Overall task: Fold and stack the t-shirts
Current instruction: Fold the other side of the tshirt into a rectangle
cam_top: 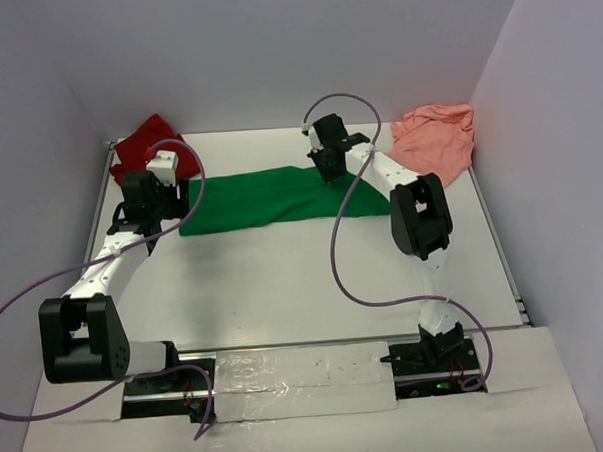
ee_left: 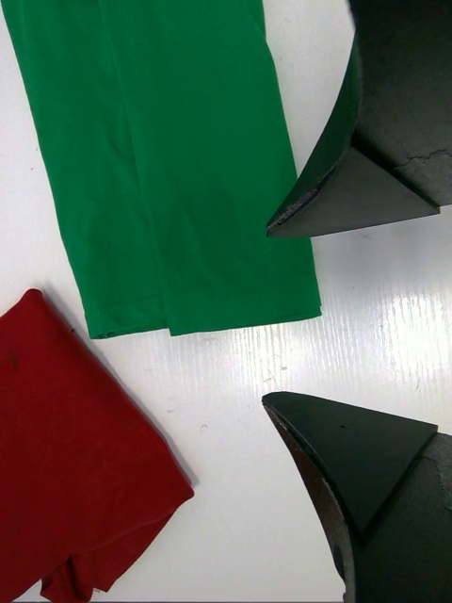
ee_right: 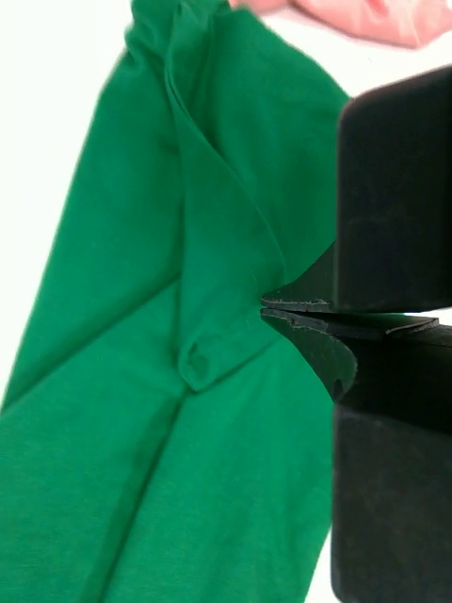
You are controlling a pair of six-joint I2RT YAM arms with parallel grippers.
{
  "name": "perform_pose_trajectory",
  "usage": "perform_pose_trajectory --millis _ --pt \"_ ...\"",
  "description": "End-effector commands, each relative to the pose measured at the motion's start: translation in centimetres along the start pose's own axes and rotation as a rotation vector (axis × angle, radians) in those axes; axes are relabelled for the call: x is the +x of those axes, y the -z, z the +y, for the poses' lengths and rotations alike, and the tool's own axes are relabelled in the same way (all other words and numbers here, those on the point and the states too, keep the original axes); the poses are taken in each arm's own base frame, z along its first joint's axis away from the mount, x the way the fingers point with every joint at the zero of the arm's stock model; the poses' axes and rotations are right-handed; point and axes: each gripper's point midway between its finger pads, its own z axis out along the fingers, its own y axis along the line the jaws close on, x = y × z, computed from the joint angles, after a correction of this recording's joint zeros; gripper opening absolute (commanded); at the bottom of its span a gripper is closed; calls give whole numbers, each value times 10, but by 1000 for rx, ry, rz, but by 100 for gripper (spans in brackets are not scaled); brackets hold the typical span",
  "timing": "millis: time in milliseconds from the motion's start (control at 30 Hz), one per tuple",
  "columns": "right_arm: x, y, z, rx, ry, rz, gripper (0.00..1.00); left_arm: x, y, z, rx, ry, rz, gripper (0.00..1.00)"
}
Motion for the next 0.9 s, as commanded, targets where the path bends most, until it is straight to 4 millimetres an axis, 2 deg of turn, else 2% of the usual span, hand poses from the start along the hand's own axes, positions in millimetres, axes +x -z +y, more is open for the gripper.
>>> perform_pose_trajectory --millis 0,133,433,700,867 --pt "7 3 10 -60 -28 58 0 -14 1 -3 15 -7 -46 75" --pt "21 4 19 -107 -31 125 0 -12 -1 -4 24 -7 -40 75" --pt "39 -10 15 -85 -21 192 0 -6 -4 -5 27 -8 -23 75" --pt "24 -16 -1 -4 3 128 0 -5 -4 -5 27 -8 -23 75" --pt "2 -13 -13 55 21 55 0 -3 -6 -6 31 -7 -17 74"
